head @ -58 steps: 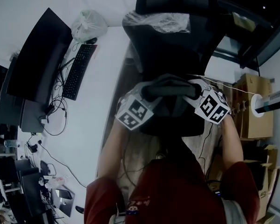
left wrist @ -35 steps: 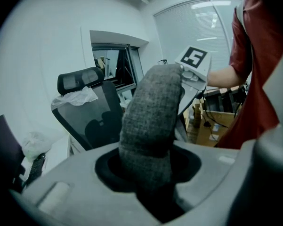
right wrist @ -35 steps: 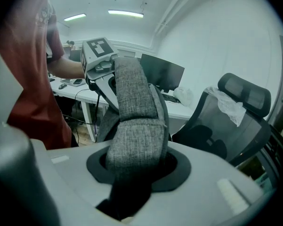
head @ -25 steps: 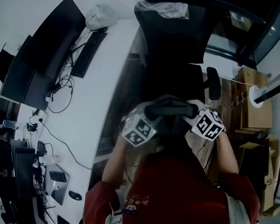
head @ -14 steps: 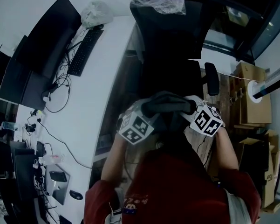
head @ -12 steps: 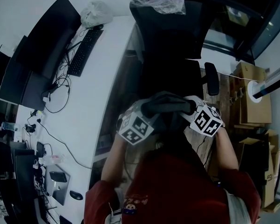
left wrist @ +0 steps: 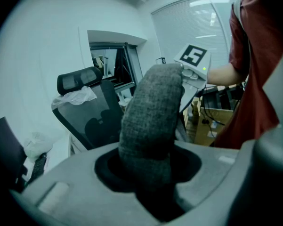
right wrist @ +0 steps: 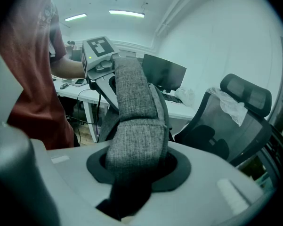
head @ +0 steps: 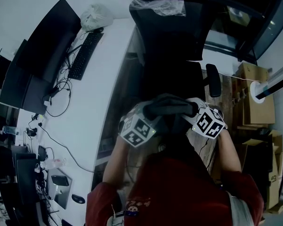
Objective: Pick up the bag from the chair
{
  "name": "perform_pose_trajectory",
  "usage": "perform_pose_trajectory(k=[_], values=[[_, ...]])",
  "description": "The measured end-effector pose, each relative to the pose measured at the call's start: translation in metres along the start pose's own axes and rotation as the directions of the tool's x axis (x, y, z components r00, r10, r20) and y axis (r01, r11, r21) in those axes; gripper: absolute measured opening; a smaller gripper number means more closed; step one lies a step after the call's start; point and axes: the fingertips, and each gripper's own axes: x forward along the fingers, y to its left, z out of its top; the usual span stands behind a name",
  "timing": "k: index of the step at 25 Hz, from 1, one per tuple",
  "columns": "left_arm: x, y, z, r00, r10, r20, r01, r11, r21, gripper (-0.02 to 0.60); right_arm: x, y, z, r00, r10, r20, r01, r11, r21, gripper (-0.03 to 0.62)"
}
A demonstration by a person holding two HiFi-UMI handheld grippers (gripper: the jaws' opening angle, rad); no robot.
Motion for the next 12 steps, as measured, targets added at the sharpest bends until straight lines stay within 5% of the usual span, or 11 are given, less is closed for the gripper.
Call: perform_pose_trajectory(k=[12], values=[[0.0005, -0.0032, -0.0004, 1.000, -0.007, -0.004, 0.007, 1.000, 0.005, 0.152, -0.0023, 0.0020, -0.0006, 1.000, -0.003, 0.004, 0.003, 1.000, -0.001, 0.132]])
